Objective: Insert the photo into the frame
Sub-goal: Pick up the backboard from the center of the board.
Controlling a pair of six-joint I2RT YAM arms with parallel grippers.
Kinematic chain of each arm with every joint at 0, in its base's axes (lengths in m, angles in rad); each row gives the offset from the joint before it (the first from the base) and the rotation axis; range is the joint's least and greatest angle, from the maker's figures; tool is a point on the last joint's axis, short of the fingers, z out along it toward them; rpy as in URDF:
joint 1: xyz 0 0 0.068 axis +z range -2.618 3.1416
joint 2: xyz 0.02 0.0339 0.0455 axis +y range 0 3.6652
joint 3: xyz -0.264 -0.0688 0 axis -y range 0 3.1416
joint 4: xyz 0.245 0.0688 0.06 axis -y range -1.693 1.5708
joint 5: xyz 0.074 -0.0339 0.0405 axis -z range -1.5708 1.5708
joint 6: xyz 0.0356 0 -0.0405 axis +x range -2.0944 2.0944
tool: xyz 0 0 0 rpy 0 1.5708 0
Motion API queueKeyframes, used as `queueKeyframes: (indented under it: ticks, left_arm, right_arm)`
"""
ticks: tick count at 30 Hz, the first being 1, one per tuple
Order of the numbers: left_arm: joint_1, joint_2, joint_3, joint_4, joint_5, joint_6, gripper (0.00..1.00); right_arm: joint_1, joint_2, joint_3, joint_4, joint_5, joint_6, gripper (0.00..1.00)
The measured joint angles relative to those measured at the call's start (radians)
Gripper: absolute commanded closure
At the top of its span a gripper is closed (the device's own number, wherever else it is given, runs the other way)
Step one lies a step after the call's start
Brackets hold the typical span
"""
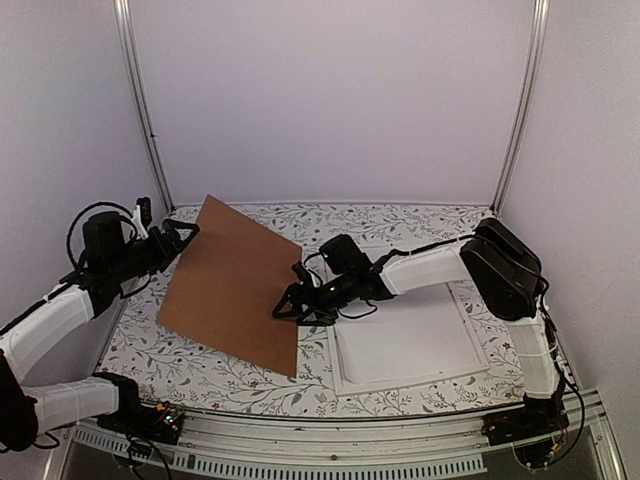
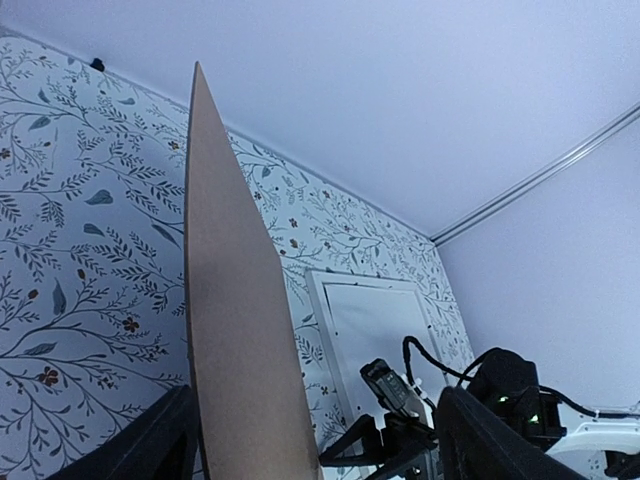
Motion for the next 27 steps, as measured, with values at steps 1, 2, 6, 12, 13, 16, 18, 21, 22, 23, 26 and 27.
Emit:
queueKeyframes:
  ticks: [1, 2, 6, 12, 13, 16, 18, 21, 22, 23, 26, 27]
  left_arm:
    - [0.0, 0.0, 0.002, 0.004, 0.006, 0.0, 0.16]
    - [0.0, 0.0, 0.003, 0.008, 0.012, -0.002, 0.16]
    - [-0.006, 0.001, 0.016, 0.008, 0.027, -0.001, 0.17]
    - [-0.045, 0.006, 0.076, -0.047, 0.022, 0.022, 0.17]
    - [-0.053, 0.006, 0.09, -0.067, 0.018, 0.03, 0.17]
    - [-0.069, 0.005, 0.12, -0.12, 0.001, 0.052, 0.18]
    - [-0.074, 0.001, 0.126, -0.14, -0.005, 0.06, 0.18]
    - [-0.08, -0.007, 0.136, -0.17, -0.017, 0.072, 0.19]
    - [-0.085, -0.008, 0.141, -0.179, -0.022, 0.076, 0.19]
    - [-0.091, -0.008, 0.15, -0.193, -0.027, 0.08, 0.19]
    - [-0.104, -0.011, 0.168, -0.221, -0.034, 0.09, 0.2]
    - [-0.108, -0.013, 0.171, -0.227, -0.034, 0.093, 0.21]
  right_arm:
    - [0.0, 0.0, -0.004, 0.01, -0.009, 0.005, 0.07]
    - [0.001, 0.0, -0.007, 0.018, -0.018, 0.008, 0.07]
    - [0.005, 0.001, -0.015, 0.036, -0.047, 0.014, 0.07]
    - [0.01, 0.003, -0.022, 0.055, -0.077, 0.015, 0.07]
    - [0.011, 0.003, -0.023, 0.058, -0.081, 0.015, 0.07]
    - [0.017, 0.003, -0.026, 0.063, -0.095, 0.015, 0.07]
    - [0.019, 0.005, -0.027, 0.067, -0.105, 0.015, 0.08]
    - [0.019, 0.009, -0.035, 0.09, -0.127, 0.016, 0.09]
    - [0.019, 0.01, -0.04, 0.103, -0.135, 0.018, 0.09]
    - [0.019, 0.011, -0.045, 0.114, -0.144, 0.019, 0.09]
    - [0.019, 0.013, -0.058, 0.143, -0.165, 0.023, 0.1]
    - [0.019, 0.014, -0.06, 0.151, -0.174, 0.024, 0.1]
